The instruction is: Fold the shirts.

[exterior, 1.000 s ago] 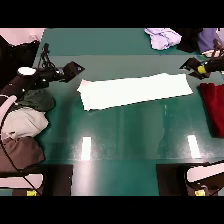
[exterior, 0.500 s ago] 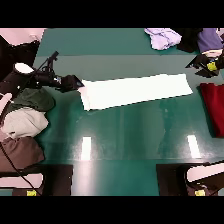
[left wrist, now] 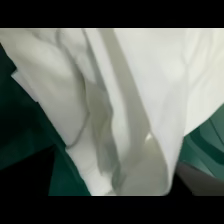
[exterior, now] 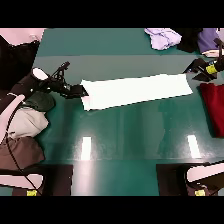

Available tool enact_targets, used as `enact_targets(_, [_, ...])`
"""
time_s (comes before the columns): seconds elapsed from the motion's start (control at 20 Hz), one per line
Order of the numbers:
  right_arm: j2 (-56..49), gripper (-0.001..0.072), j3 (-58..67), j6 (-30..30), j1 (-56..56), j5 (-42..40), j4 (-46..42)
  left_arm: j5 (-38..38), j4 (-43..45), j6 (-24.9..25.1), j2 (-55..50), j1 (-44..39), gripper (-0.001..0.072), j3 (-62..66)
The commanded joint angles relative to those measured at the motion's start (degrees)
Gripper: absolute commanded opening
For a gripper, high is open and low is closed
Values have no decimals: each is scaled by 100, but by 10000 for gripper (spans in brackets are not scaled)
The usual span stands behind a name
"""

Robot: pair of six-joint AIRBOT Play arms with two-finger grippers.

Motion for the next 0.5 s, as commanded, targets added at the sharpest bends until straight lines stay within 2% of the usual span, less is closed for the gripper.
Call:
enact_targets(0.0, [-4,697,7,-2,4,225,13,411,44,-221,-181,-105,710,-35])
enact_targets(0.1, [-4,697,7,-2,4,243,15,483,24,-295,-341,-212,710,-33])
enact_targets(0.15, [-4,697,9,-2,4,275,15,514,-20,-304,-407,-262,684,-33])
enact_targets(0.2, [-4,696,9,-2,4,328,13,575,-70,-299,-431,-289,433,-33])
enact_targets(0.3, [2,697,9,-4,4,448,11,616,-87,-289,-413,-289,32,0])
enact_targets(0.4, [39,683,7,-15,2,533,0,295,142,-260,-358,-289,28,107])
enact_targets(0.45, [83,647,7,-17,2,566,-4,55,459,-264,-271,-289,27,149])
